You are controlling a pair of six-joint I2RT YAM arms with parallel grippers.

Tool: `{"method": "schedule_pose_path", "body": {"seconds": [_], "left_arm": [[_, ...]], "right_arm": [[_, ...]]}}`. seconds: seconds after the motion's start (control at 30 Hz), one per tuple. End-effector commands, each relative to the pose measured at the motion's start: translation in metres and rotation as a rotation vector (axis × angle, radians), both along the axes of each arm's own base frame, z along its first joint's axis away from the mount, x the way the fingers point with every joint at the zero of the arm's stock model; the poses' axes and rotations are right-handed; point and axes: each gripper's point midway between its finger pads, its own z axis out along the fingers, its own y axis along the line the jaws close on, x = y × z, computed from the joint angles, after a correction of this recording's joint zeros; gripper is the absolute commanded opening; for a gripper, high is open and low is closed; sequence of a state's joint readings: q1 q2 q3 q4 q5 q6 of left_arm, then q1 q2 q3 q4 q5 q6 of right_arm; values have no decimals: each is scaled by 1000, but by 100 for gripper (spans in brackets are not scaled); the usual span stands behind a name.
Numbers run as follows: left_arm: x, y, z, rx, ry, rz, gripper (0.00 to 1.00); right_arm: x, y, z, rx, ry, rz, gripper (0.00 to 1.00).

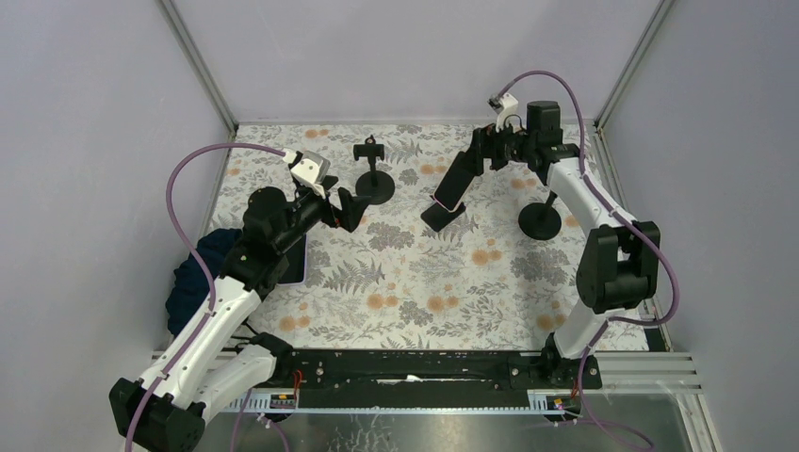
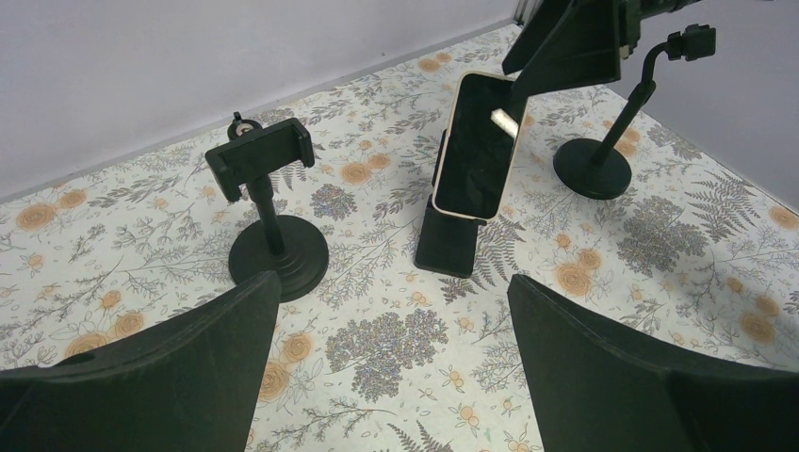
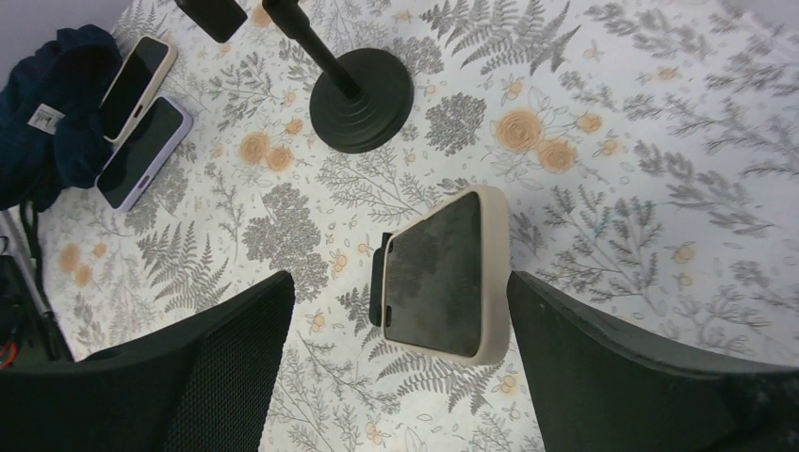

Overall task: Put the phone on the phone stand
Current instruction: Place the phone on the phone stand, then move the phone stand to the center of the board.

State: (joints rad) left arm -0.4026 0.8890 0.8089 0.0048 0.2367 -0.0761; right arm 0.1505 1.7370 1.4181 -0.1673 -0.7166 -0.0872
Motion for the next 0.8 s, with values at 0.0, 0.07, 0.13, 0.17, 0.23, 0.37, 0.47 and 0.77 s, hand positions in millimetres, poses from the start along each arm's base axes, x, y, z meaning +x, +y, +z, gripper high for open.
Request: {"method": "schedule_pose_path", "body": {"seconds": [0.0, 0.07, 0.13, 0.17, 0.23, 0.37, 0.47, 0.77], "left_arm": [[-2, 1, 0, 6, -14, -6, 99], [-2, 0, 0, 5, -15, -9, 99], [-3, 1, 1, 4, -18, -9, 99], [-3, 1, 2, 4, -19, -9, 99], [-3, 1, 3, 2, -21, -10, 99], [-5, 0, 4, 1, -25, -20, 99], [-6, -2, 4, 0, -25, -28, 99], [-9, -6, 7, -7, -28, -50, 99]], "right_arm": [[-5, -8, 54, -64, -155, 8, 92], [-7, -13, 59, -79, -170, 9, 92], [-13, -17, 64, -90, -181, 11, 92], [-16, -20, 68, -92, -189, 12, 92], [-27, -26, 79, -86, -206, 18, 94], [-48, -43, 94, -73, -232, 12, 97], [-62, -69, 104, -68, -251, -43, 99], [-86, -167, 99, -274, -173, -269, 100]]}}
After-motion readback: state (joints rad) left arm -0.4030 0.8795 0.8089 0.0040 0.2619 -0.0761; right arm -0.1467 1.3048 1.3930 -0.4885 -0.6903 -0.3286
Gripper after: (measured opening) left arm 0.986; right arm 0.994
